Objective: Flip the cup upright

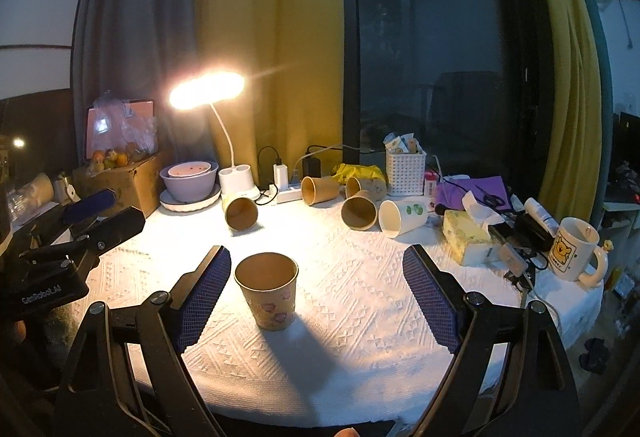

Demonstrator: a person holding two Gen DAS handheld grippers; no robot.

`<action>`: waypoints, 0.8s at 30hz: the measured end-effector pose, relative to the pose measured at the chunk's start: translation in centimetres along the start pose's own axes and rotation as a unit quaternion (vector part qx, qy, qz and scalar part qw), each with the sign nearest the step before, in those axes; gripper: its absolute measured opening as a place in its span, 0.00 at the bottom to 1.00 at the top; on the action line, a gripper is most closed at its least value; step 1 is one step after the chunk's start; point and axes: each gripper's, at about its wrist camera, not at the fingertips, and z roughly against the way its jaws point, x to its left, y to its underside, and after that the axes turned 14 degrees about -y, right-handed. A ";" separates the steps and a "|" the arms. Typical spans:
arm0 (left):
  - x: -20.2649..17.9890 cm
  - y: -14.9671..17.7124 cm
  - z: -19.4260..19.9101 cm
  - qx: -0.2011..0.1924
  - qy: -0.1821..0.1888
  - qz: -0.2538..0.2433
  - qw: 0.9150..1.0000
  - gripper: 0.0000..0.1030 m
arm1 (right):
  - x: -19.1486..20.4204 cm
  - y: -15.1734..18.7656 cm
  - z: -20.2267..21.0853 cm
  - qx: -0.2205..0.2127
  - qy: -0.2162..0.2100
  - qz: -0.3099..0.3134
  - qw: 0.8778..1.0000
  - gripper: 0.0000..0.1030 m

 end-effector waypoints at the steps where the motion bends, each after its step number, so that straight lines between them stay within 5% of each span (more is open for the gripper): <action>1: -0.1 0.0 0.0 0.000 0.001 0.000 1.000 0.79 | 0.0 0.0 0.0 0.000 0.000 0.000 1.000 0.87; 24: -0.2 0.4 0.0 0.007 0.004 0.000 1.000 0.79 | -0.4 0.5 -0.6 0.008 -0.004 -0.010 1.000 0.87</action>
